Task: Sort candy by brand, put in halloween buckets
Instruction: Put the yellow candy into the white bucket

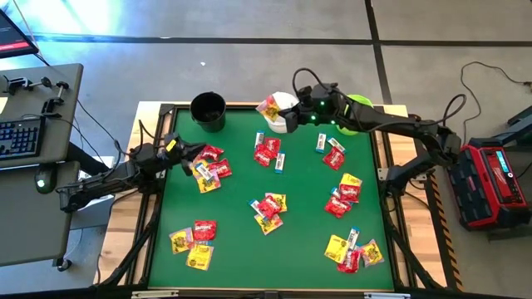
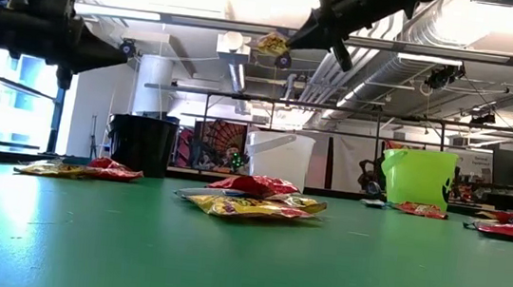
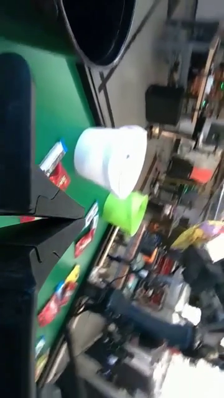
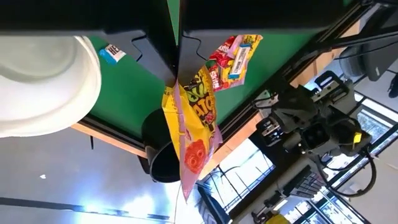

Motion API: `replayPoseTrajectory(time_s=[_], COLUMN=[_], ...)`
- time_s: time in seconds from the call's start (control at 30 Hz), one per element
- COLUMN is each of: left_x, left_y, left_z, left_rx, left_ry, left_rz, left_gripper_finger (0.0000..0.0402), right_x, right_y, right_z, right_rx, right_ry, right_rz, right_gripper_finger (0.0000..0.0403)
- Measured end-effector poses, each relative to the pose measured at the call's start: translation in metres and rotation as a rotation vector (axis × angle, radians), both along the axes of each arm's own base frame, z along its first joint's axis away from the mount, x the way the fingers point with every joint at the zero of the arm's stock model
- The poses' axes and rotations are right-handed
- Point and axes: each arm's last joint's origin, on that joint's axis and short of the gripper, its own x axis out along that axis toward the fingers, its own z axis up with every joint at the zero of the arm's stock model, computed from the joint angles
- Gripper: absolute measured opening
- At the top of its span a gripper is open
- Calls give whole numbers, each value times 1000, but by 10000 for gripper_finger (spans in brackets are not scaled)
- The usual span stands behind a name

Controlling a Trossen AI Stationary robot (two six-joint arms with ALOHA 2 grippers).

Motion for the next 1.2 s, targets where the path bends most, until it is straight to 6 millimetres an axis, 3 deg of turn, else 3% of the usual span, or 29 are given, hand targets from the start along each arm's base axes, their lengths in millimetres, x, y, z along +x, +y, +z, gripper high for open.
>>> replayPoseTrajectory(time_s=[0.47,0.83,1.2], left_x=[-1,-4,1], left_y=[1,-1,1], left_z=[3,25,22], left_rx=[-63,-162,-157], left_ry=[-69,-378,-332], left_rz=[39,-26,-5], left_gripper_finger=[5,3,5], right_x=[0,3,5], right_y=[1,4,1], right_z=[0,-1,-9], right_rx=[3,-22,-41], right_ry=[-1,4,50], right_rz=[41,64,71], right_gripper_finger=[0,0,0])
